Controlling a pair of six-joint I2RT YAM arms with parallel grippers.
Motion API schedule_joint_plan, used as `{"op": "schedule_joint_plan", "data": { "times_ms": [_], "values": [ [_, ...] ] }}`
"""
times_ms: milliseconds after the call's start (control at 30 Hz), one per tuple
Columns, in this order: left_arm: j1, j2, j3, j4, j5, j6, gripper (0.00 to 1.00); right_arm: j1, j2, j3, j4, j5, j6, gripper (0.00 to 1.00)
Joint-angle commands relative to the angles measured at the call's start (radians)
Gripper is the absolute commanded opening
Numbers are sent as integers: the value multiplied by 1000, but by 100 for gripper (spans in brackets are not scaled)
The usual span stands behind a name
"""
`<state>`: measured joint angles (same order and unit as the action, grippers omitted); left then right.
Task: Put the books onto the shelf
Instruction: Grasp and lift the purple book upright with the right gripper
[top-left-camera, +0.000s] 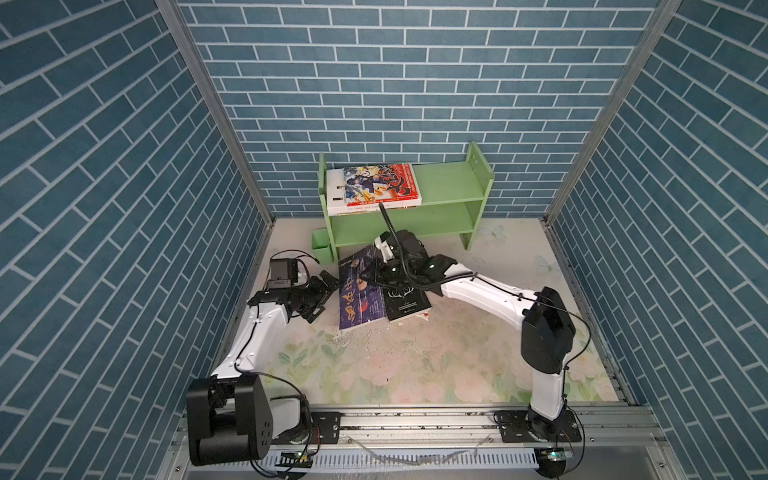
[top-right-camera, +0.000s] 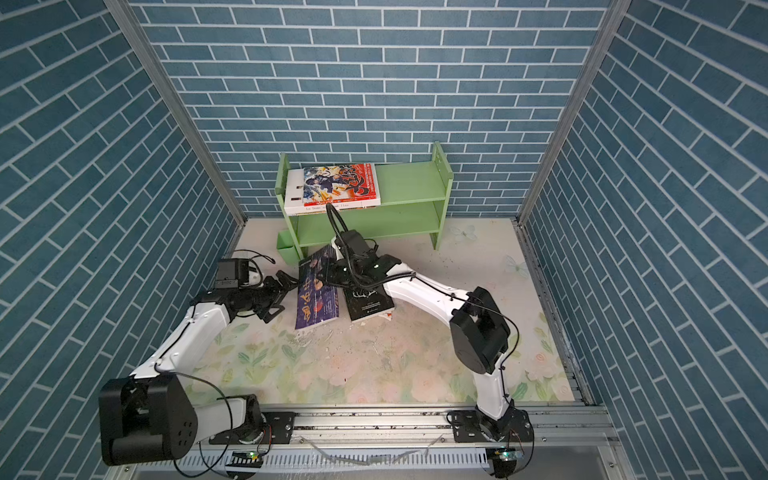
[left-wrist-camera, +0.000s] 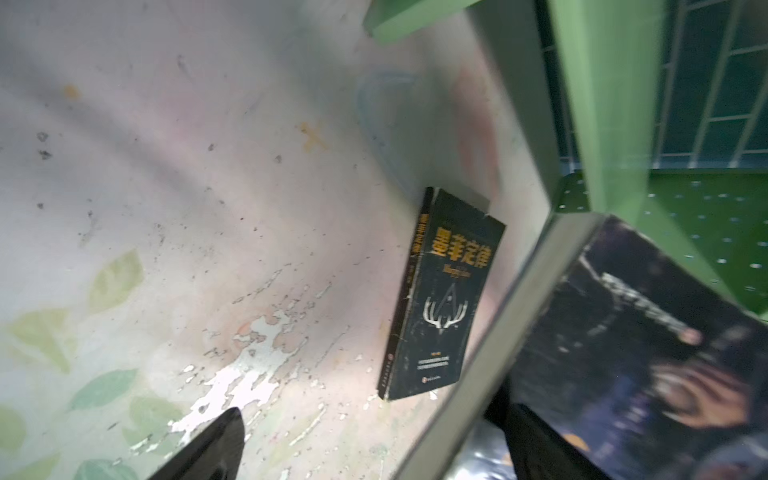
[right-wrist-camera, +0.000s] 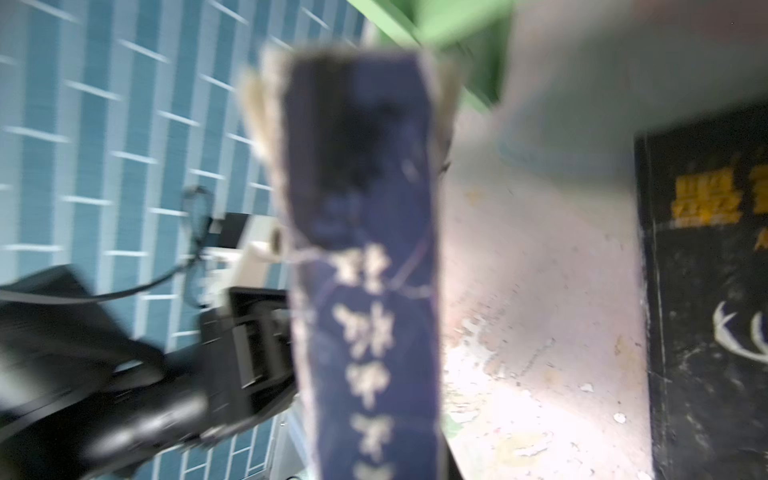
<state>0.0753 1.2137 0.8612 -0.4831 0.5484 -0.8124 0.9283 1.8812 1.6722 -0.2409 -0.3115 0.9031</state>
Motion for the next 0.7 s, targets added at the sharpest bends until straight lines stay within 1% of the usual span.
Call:
{"op": "schedule_joint_plan", "data": {
  "times_ms": [0, 100, 167, 267, 333, 400, 433, 500, 533, 600, 667],
  "values": [
    [35, -53, 74, -86, 21, -16, 100, 4, -141, 96, -23, -11, -73, 0],
    [58, -76, 152, -94, 60, -39, 100, 6, -222, 110, -18, -33, -92, 0],
    [58, -76, 203, -82, 92, -49, 100, 6, -267, 116, -18, 22, -127, 0],
    [58, -81, 238, 54, 206, -131, 100, 6, -310, 112, 60, 134, -194, 0],
    [58, -85, 254, 181, 277, -210, 100, 3, -320, 77, 179, 259, -239, 0],
    [58, -83, 292, 250, 325, -249, 100, -7, -307, 64, 267, 397, -238, 0],
    [58, -82, 315, 276, 344, -261, 100, -16, -297, 61, 317, 441, -232, 0],
    [57, -86, 349, 333, 383, -283, 100, -34, -264, 79, 400, 459, -223, 0],
    [57, -86, 361, 381, 404, -333, 100, -45, -242, 107, 415, 463, -221, 0],
    [56, -92, 371, 453, 417, -387, 100, -57, -203, 172, 420, 464, -226, 0],
    [49, -87, 380, 490, 414, -425, 100, -66, -169, 222, 437, 470, -231, 0]
  ]
}}
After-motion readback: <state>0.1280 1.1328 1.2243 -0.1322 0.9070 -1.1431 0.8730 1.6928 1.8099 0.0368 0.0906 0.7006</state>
